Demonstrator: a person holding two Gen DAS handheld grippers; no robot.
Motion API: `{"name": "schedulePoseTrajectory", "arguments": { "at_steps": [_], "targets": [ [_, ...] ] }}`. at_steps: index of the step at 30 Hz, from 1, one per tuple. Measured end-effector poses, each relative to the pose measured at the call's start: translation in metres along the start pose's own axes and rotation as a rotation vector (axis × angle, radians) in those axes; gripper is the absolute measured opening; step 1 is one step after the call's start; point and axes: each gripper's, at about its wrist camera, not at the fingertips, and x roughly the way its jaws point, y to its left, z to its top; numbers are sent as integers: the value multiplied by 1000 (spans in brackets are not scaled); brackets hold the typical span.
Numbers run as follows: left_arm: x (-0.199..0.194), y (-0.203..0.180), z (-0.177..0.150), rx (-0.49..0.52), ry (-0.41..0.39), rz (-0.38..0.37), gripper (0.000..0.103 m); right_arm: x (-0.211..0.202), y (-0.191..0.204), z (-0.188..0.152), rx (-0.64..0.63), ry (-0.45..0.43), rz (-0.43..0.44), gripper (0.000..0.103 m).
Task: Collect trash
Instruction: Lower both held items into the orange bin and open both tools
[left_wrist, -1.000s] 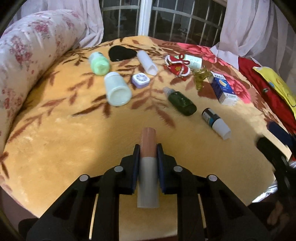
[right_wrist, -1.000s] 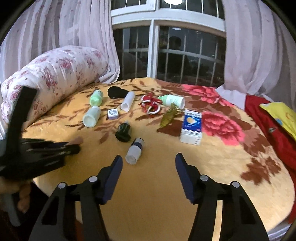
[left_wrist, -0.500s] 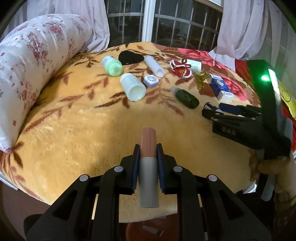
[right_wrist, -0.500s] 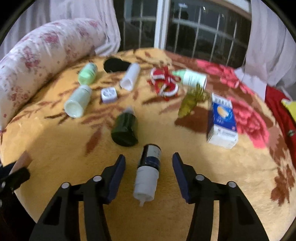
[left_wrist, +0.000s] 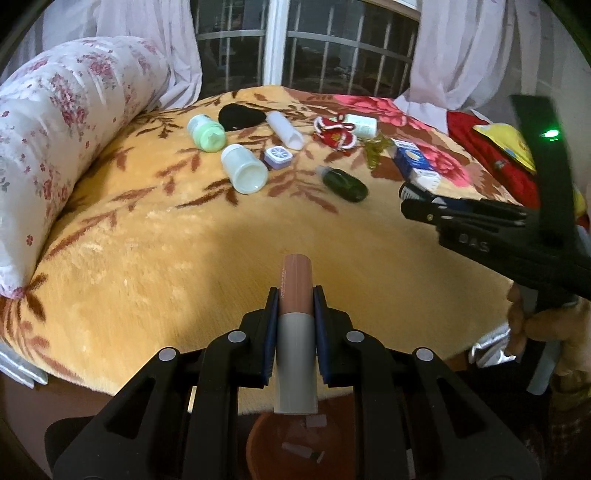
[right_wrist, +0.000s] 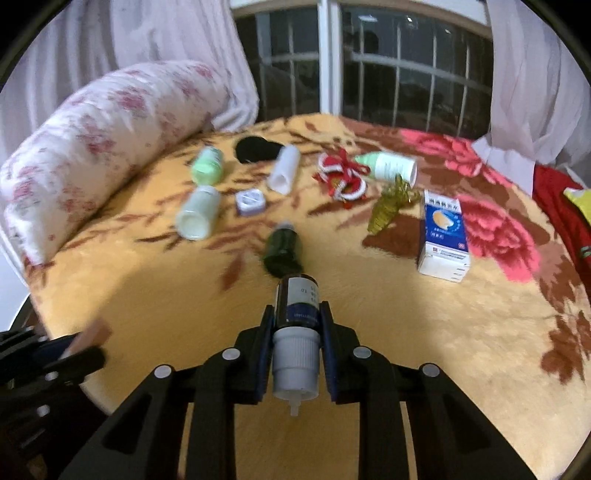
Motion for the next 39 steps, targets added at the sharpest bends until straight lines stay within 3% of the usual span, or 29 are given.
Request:
{"name": "schedulePoseTrajectory", "arguments": {
  "at_steps": [4,8,10,15,21,22,23,24,25,31,35,39],
  "targets": [
    [-13,-10,-19,45,27,-33,17,-42,20,-26,-45,-12,71,23],
    [-20,-21,-51,93,119,-88,17,-64,43,-64,-104,63,132,23],
    [-15,-20,-71,93,203,-121,17,-60,52,-90,-109,146,171,23],
    [12,-14,-111,106,376,-119,17,-28,60,-148,-89,327,205,23],
    [31,-11,-125,78,460,-124,18,2,69,-175,-95,423,225,24],
    [33,-12,-126,81,473,-124,29,5,72,-176,-102,433,230,33],
    [35,-13,-126,85,487,-106,49,6,73,-176,-104,432,226,42],
    [35,-15,-126,89,483,-87,58,6,75,-176,-108,426,219,55],
    [35,-16,-126,96,476,-77,65,7,76,-176,-117,424,215,56],
    [27,-15,-114,60,421,-84,65,-8,69,-164,-124,366,173,56],
    [10,-2,-89,17,323,-78,65,-37,48,-134,-99,244,162,56],
    [-8,13,-62,16,216,-44,65,-62,30,-83,-123,64,116,60]
  ]
}}
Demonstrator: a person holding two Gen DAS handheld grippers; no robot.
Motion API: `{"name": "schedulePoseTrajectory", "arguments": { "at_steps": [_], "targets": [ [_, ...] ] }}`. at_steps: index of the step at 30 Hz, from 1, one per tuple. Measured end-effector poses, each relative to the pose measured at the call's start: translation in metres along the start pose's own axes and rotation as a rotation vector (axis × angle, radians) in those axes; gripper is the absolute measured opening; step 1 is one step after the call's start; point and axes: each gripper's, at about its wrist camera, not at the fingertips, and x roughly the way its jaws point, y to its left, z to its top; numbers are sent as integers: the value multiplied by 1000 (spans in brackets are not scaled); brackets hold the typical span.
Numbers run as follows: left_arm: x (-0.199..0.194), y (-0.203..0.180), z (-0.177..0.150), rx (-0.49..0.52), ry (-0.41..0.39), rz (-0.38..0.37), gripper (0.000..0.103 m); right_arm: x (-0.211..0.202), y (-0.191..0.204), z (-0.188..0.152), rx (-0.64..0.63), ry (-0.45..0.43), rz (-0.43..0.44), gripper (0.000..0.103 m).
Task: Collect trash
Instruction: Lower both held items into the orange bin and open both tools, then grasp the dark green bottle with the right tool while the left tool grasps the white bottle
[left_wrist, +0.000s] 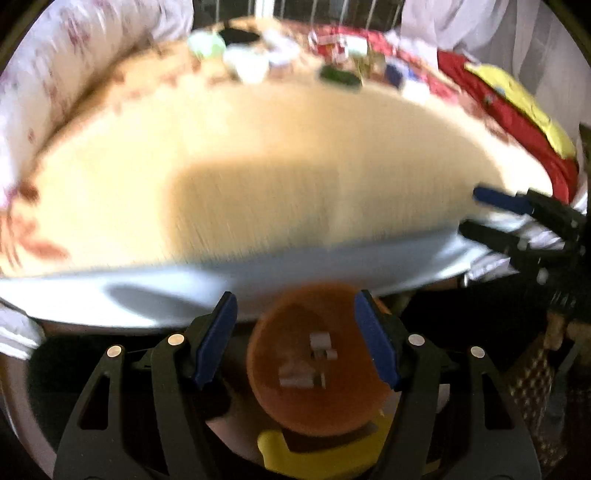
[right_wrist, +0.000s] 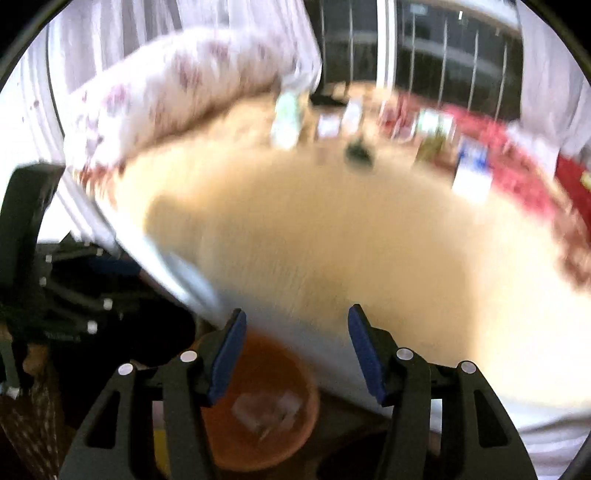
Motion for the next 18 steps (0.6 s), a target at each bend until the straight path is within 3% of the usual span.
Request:
{"name": "schedulePoseTrajectory", "arguments": {
  "at_steps": [2,7,12,18],
  "targets": [
    [-4,3,13,-7,-40,8,65,3,-8,30,-17,-59,-41,60],
    [-9,2,43,-21,-128,10,65,37,-38,93,9,-98,-82,60],
    [-15,-1,61,-27,-183,15,65,92,-48,137,24,-38,-110,60],
    [-16,4,76,-40,-208,21,65,143,-53,160,28,57,-126,60]
  ]
}}
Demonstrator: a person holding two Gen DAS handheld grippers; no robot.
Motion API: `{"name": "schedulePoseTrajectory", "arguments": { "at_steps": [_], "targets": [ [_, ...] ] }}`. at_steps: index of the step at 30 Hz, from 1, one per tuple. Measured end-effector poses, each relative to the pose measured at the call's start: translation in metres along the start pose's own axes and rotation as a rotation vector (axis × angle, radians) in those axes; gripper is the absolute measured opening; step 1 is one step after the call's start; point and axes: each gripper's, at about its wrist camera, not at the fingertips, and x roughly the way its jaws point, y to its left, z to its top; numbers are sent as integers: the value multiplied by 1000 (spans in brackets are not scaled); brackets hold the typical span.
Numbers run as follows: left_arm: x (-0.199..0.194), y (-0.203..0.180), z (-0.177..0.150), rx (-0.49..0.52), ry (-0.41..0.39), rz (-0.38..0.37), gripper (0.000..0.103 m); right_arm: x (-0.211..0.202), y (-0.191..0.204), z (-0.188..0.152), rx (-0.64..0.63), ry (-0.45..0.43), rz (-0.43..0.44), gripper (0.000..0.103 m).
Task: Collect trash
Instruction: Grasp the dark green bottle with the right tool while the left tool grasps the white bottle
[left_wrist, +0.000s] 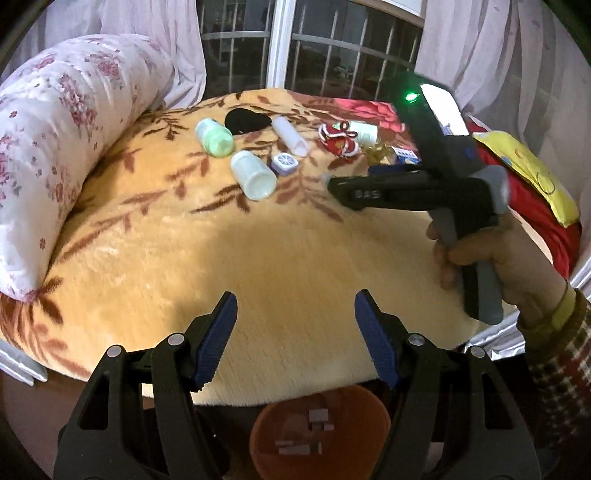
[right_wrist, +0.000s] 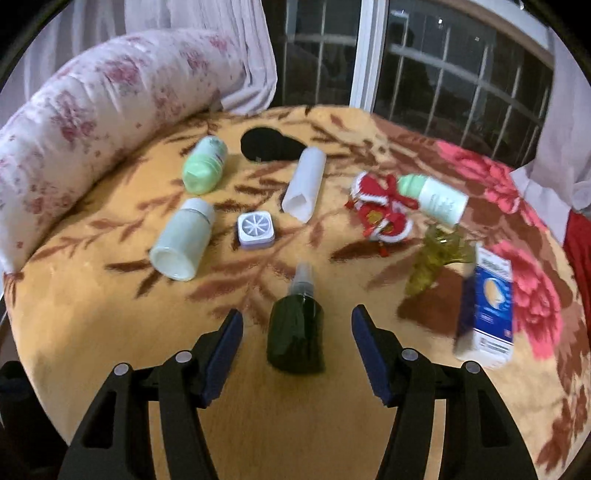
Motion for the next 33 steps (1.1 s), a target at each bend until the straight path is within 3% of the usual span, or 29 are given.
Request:
{"name": "schedulePoseTrajectory", "arguments": {
  "at_steps": [3,4,5,8,13,20,31,33],
  "targets": [
    [4,4,3,-16,4,-3,65,17,0,7,6,59,8,60],
    [6,5,4,-21,7,-3,65,23,-1,9,9,86,2,54],
    [7,6,5,-23,9,-2,65,29,-2,11,15,110,-2,37],
    [10,9,7,-31,13,0,65,38,-5,11,37,151,19,36],
    [20,19,19,-66,9,9,65,5,-12,0,62,39,32,36],
    [67,30,83,-139,16,42,65,-62,-24,-19,79,-119,40,36],
    [151,38,124,-204,84,173,65,-102,-40,-35,85,-193,49,36],
    [162,42,125,-217,100,190,61,-102,-38,-37,81,-195,50,36]
  ]
}}
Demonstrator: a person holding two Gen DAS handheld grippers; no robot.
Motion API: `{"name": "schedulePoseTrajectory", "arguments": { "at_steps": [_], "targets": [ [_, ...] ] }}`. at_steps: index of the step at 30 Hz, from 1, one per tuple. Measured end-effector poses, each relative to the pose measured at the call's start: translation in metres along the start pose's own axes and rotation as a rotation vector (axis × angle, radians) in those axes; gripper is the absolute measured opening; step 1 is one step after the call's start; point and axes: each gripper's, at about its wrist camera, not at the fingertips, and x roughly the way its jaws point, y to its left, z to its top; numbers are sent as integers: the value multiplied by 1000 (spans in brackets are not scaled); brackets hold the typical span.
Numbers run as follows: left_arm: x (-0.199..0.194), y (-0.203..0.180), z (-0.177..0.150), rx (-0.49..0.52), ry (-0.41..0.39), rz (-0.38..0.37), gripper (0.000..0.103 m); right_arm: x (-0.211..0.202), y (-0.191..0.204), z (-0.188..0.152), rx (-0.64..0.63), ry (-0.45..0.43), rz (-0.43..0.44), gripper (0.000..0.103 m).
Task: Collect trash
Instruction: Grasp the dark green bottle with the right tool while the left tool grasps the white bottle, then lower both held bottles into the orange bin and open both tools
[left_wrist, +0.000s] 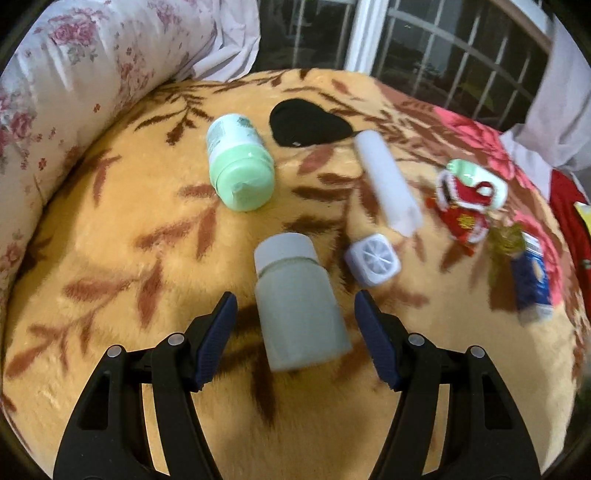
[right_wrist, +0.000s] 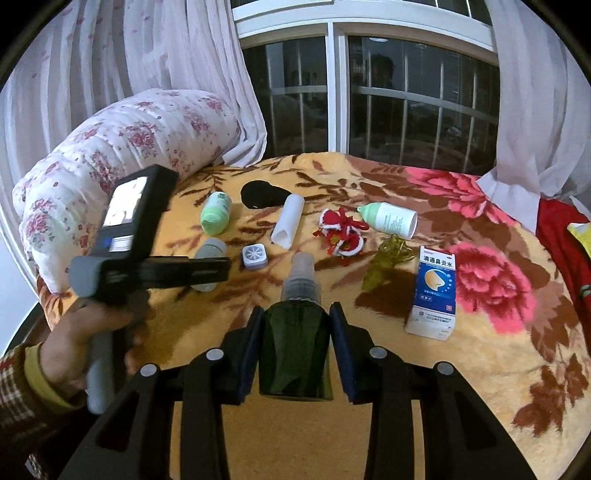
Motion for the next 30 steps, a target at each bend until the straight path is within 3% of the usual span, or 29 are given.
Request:
{"name": "schedulePoseTrajectory", "arguments": {
  "at_steps": [2,17,30],
  "targets": [
    [8,4,0,-12,30,-34,44,2,2,-2,-4,4,5,36],
    [-49,14,-31,65,-84,-34,42,-4,20,-10,-13,3,22,36],
    [-108,20,-64,113,-129,-91,42,-22,31,-21,-20,-5,22,36]
  ]
}}
